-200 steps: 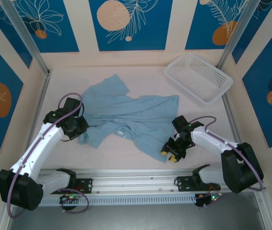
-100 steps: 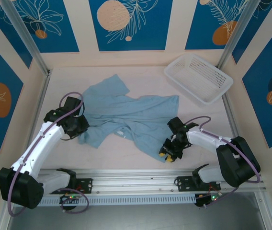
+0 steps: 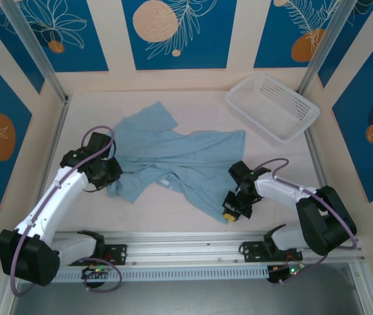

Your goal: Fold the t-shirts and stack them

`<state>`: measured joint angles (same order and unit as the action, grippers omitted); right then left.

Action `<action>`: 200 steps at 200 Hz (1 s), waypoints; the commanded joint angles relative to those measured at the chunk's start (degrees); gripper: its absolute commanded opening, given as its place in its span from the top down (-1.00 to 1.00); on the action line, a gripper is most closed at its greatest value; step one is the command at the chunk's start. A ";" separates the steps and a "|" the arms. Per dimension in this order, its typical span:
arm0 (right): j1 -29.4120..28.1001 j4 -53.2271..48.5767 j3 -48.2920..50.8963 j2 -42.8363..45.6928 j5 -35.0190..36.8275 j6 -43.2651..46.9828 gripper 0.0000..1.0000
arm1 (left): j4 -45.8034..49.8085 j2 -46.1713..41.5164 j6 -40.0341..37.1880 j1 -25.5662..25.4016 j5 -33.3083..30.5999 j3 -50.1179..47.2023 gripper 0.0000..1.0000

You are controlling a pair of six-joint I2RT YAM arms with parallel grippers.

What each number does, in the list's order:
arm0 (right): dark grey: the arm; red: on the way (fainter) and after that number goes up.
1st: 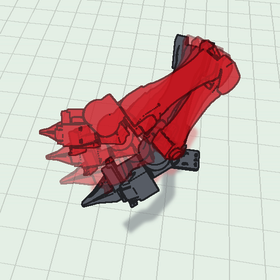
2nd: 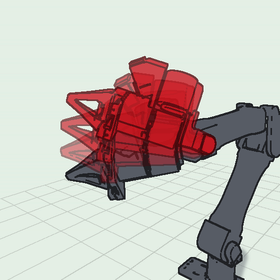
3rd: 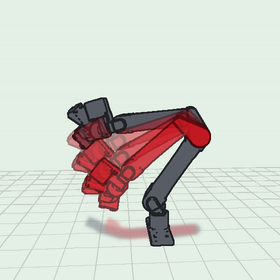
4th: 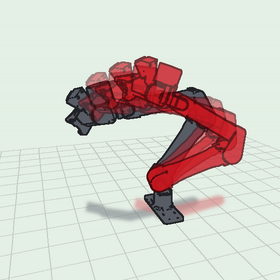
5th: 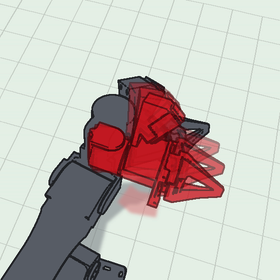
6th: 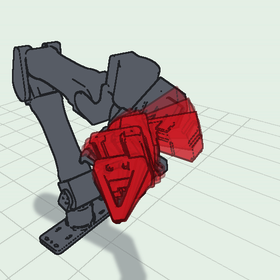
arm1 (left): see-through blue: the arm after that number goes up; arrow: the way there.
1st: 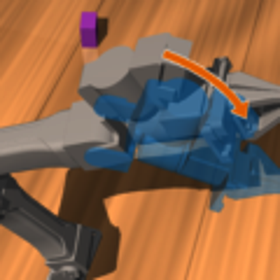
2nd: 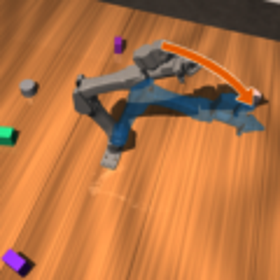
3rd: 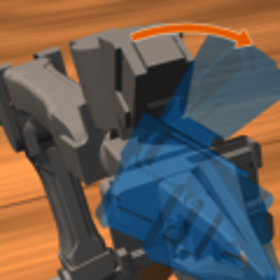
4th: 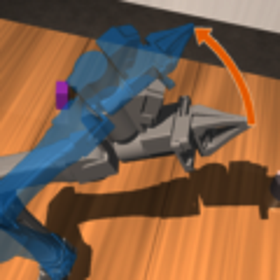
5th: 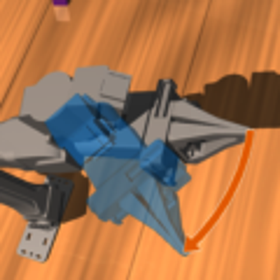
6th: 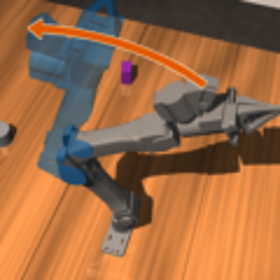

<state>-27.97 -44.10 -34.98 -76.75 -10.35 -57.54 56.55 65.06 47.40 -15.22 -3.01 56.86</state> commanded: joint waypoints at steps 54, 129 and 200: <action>1.25 -8.54 -23.36 3.49 6.51 7.65 1.00 | 0.74 2.97 -1.99 0.99 -2.93 13.17 1.00; 9.36 -5.33 -65.53 -2.11 7.03 22.55 1.00 | 0.38 5.51 -7.10 3.67 -16.21 50.41 1.00; 12.00 9.27 -62.67 15.16 -0.23 22.32 1.00 | -13.73 -5.86 -17.06 3.61 -21.00 58.57 1.00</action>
<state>-16.86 -41.60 -98.30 -65.98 -6.68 -35.46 50.78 59.51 35.51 -12.21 -20.91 109.93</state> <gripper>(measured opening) 0.048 0.041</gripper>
